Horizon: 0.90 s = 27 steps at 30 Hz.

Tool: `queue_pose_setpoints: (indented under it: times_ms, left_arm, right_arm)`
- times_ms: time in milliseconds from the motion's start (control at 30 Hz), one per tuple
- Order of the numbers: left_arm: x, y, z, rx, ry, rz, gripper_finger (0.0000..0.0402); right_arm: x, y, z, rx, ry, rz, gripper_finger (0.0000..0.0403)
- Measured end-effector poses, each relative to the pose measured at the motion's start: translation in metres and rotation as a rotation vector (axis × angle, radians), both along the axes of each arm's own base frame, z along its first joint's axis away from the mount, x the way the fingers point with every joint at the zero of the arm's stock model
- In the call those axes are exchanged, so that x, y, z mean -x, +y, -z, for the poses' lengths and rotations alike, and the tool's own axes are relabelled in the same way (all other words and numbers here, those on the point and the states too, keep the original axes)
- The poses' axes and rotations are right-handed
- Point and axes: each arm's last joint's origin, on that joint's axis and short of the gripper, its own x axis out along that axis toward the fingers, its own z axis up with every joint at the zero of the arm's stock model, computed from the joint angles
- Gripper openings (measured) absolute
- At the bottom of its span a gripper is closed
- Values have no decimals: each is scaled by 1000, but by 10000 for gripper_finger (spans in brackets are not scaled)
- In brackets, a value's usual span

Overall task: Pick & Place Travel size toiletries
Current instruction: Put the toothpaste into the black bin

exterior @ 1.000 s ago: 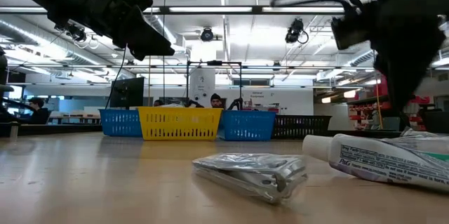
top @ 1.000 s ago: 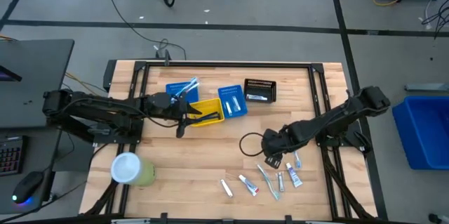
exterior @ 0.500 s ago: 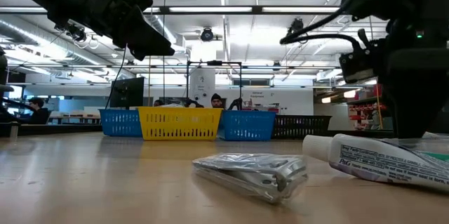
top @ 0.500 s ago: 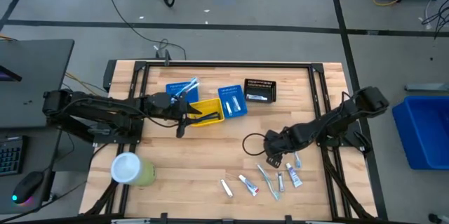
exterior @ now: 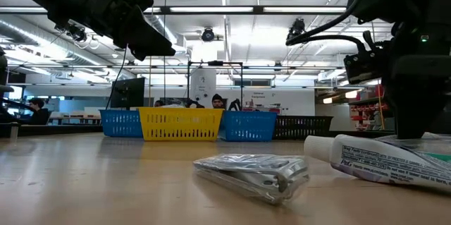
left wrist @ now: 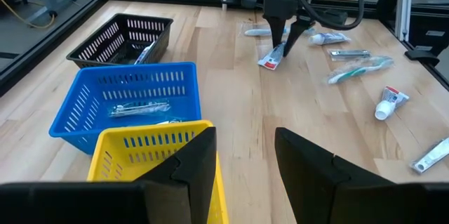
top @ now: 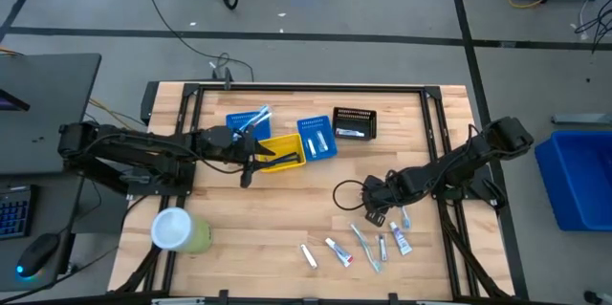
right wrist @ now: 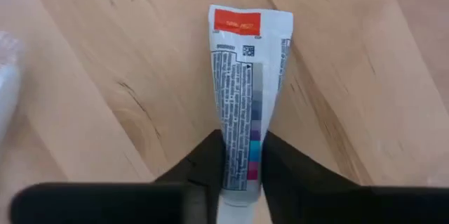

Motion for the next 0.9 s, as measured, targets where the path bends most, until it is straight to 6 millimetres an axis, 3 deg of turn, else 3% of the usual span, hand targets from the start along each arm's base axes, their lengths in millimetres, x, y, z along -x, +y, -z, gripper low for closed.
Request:
queue_pose_setpoints:
  times_ms: [233,433,667,900]
  left_arm:
    - [0,0,0,-21,1,-1,153]
    - [0,1,-1,-32,-7,-38,153]
    - [0,2,-1,-53,-5,-42,153]
    - [0,2,-1,-53,-5,-41,153]
  right_arm:
    - [-23,1,-19,-20,-100,-28,53]
    - [-55,-16,-61,219,-224,-122,55]
    - [-77,-64,-98,609,-234,-109,55]
    - [-72,-132,-93,621,-112,-52,55]
